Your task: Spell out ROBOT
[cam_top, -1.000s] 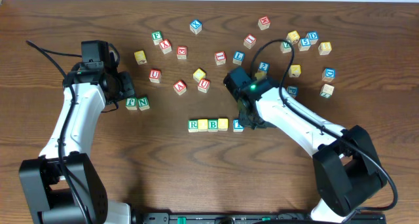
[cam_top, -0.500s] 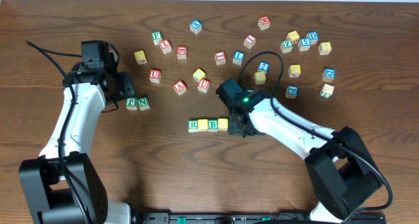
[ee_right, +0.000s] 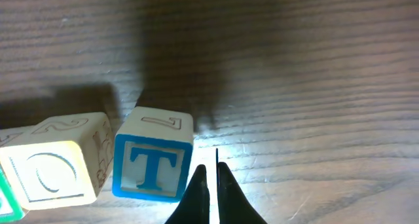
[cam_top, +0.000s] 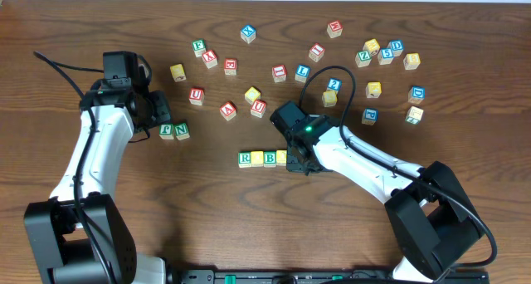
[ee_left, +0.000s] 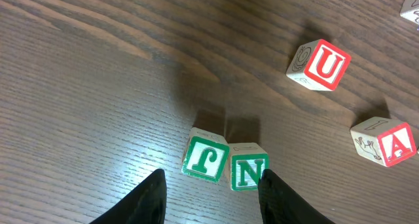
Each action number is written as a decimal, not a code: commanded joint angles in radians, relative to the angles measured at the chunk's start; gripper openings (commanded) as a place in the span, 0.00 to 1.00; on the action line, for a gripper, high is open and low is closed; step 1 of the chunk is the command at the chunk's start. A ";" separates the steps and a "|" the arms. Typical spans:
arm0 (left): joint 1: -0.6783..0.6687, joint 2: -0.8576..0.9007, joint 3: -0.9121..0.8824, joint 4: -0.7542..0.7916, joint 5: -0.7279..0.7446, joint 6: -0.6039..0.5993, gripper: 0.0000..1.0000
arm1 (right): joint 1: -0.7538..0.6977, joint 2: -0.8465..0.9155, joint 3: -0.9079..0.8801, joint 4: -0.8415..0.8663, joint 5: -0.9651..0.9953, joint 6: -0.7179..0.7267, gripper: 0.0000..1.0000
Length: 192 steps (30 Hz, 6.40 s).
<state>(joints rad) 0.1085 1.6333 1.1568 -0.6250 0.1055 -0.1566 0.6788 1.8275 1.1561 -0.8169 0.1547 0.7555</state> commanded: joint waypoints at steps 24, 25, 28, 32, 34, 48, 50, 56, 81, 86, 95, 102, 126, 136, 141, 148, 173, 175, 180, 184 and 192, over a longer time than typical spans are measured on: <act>0.001 -0.008 0.018 -0.003 -0.004 0.007 0.45 | 0.024 -0.021 -0.007 0.099 0.075 -0.002 0.01; 0.001 -0.008 0.018 -0.003 -0.004 0.007 0.45 | 0.023 -0.021 -0.007 0.099 0.075 -0.002 0.01; 0.001 -0.008 0.018 -0.003 -0.004 0.007 0.45 | 0.023 -0.021 -0.007 0.098 0.075 -0.002 0.01; 0.001 -0.008 0.018 -0.003 -0.004 0.007 0.45 | 0.023 -0.021 -0.007 0.082 0.075 -0.001 0.01; 0.001 -0.008 0.018 -0.003 -0.004 0.007 0.45 | 0.023 -0.021 -0.007 0.064 0.075 0.001 0.01; 0.001 -0.008 0.018 -0.003 -0.004 0.007 0.45 | 0.023 -0.021 -0.007 0.042 0.034 0.044 0.01; 0.001 -0.008 0.018 -0.003 -0.004 0.007 0.45 | 0.023 -0.021 -0.007 0.043 0.029 0.045 0.01; 0.001 -0.008 0.018 -0.003 -0.004 0.007 0.45 | 0.023 -0.021 -0.007 0.040 0.026 0.060 0.01; 0.001 -0.008 0.018 -0.003 -0.004 0.007 0.45 | 0.030 -0.021 -0.007 0.042 0.019 0.097 0.01; 0.001 -0.008 0.018 -0.003 -0.004 0.007 0.45 | 0.030 -0.021 -0.007 0.035 0.064 0.091 0.01; 0.001 -0.008 0.018 -0.003 -0.004 0.007 0.45 | 0.029 -0.021 -0.007 0.074 0.261 0.080 0.02; 0.001 -0.008 0.018 -0.003 -0.004 0.007 0.45 | 0.029 -0.021 -0.007 0.321 0.254 -0.045 0.01; 0.001 -0.008 0.018 -0.003 -0.004 0.007 0.45 | 0.045 0.040 -0.007 0.422 -0.027 -0.151 0.01; 0.001 -0.008 0.018 -0.003 -0.004 0.007 0.45 | 0.066 0.040 -0.007 0.389 -0.010 -0.126 0.01; 0.001 -0.008 0.018 -0.003 -0.004 0.007 0.45 | 0.066 0.040 -0.007 0.370 0.023 -0.107 0.01; 0.001 -0.008 0.018 -0.003 -0.004 0.007 0.45 | 0.066 0.040 -0.007 0.353 0.027 -0.086 0.01; 0.001 -0.008 0.018 -0.003 -0.004 0.007 0.45 | 0.070 0.040 -0.007 0.304 0.026 -0.061 0.01; 0.001 -0.008 0.018 -0.003 -0.004 0.007 0.45 | 0.074 0.040 -0.007 0.301 0.026 -0.061 0.01; 0.001 -0.008 0.018 -0.003 -0.004 0.007 0.45 | 0.082 0.040 -0.007 0.301 0.026 -0.060 0.01; 0.001 -0.008 0.018 -0.003 -0.004 0.007 0.45 | 0.082 0.040 -0.007 0.300 0.026 -0.060 0.01; 0.001 -0.008 0.018 -0.003 -0.004 0.007 0.45 | 0.082 0.040 -0.007 0.299 0.026 -0.060 0.01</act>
<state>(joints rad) 0.1085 1.6333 1.1568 -0.6250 0.1055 -0.1566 0.7544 1.8542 1.1481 -0.5129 0.1616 0.6777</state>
